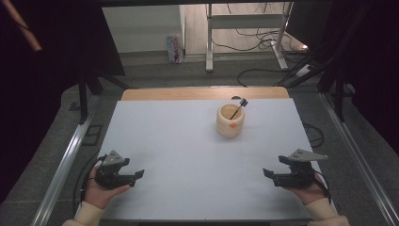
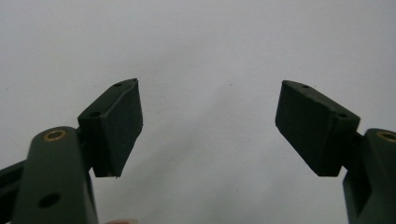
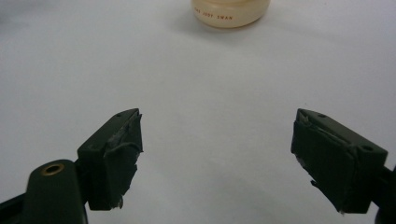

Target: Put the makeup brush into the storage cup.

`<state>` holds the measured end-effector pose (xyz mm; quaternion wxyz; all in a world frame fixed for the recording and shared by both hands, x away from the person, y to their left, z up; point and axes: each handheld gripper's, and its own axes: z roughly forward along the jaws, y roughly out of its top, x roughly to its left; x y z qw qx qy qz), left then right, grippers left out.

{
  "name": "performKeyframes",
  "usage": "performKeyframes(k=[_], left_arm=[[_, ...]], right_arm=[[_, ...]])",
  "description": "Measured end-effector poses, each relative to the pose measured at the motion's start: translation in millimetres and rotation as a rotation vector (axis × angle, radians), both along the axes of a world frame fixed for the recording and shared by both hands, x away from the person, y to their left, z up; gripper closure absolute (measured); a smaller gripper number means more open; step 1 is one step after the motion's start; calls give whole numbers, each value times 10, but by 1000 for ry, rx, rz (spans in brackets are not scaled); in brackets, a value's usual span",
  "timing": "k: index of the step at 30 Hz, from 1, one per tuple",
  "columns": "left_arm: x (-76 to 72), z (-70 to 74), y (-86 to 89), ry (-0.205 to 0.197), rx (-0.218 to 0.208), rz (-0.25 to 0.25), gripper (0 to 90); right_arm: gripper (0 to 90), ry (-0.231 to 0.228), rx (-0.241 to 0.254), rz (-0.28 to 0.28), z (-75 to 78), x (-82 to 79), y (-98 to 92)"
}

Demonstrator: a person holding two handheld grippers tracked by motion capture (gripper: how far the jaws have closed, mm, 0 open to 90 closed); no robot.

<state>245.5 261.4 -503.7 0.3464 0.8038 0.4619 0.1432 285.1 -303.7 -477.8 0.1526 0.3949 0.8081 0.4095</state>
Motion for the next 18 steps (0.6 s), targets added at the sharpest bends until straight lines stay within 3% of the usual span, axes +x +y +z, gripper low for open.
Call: performKeyframes(k=[18], left_arm=[[1, 6, -1, -3, 3, 0, 240]], right_arm=[[162, -11, 3, 7, 18, -5, 9]])
